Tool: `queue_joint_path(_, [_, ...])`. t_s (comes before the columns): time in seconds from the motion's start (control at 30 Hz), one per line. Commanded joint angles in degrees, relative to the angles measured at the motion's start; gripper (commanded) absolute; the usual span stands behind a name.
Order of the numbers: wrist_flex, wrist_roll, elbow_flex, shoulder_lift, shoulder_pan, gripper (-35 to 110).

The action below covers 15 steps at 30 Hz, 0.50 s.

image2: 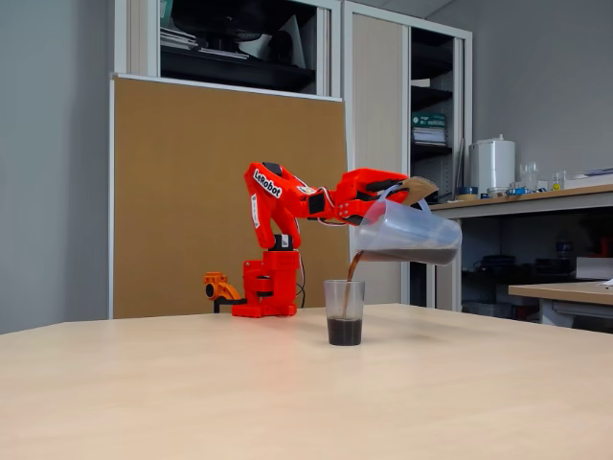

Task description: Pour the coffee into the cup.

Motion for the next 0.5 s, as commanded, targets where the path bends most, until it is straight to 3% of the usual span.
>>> queue_joint_path(0.0, [-2.6,1.7,-0.9,1.6,0.2,0])
queue_joint_path(0.47, [-3.3,2.7,-0.5,1.6,0.3,0])
